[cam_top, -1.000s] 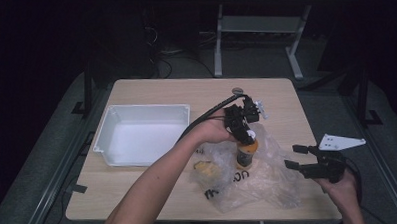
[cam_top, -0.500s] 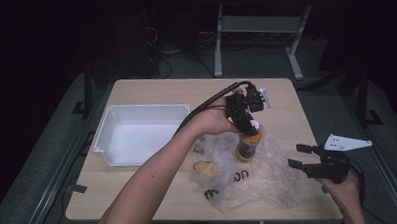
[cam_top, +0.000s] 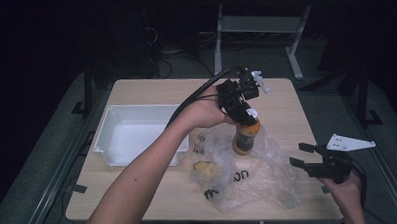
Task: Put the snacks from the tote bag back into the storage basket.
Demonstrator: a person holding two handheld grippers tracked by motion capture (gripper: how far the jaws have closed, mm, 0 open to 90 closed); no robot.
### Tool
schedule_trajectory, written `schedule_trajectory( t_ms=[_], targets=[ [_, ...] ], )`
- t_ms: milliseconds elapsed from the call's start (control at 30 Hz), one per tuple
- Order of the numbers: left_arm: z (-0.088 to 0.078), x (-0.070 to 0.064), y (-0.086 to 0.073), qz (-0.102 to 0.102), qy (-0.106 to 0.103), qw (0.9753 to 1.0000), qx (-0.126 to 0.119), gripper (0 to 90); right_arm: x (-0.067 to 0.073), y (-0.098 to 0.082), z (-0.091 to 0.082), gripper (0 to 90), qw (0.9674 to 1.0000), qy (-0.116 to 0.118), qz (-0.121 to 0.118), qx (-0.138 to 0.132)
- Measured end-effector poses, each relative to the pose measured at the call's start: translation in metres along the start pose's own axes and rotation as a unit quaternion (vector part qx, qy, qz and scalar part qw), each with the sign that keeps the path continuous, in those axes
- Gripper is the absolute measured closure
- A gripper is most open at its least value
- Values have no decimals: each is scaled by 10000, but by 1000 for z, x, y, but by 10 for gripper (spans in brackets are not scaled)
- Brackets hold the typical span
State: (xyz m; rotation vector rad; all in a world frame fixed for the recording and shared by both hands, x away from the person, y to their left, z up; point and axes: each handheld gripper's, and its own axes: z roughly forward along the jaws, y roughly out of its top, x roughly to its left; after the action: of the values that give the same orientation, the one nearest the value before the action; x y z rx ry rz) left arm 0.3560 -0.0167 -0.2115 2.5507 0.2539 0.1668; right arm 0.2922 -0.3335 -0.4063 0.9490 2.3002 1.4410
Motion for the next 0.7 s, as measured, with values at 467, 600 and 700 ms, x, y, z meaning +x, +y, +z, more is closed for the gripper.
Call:
schedule_trajectory(
  t_ms=[467,600,700],
  targets=[
    [-27,7,-23,-87,145,9998,68,591,3,2,-2,296,9999,5,54,-143],
    [-34,10,-33,-81,223,9996,157,591,3,2,-2,297,9999,7,59,-150],
    [-40,14,-41,-146,285,9994,160,591,3,2,-1,297,9999,5,40,-98]
  ],
)
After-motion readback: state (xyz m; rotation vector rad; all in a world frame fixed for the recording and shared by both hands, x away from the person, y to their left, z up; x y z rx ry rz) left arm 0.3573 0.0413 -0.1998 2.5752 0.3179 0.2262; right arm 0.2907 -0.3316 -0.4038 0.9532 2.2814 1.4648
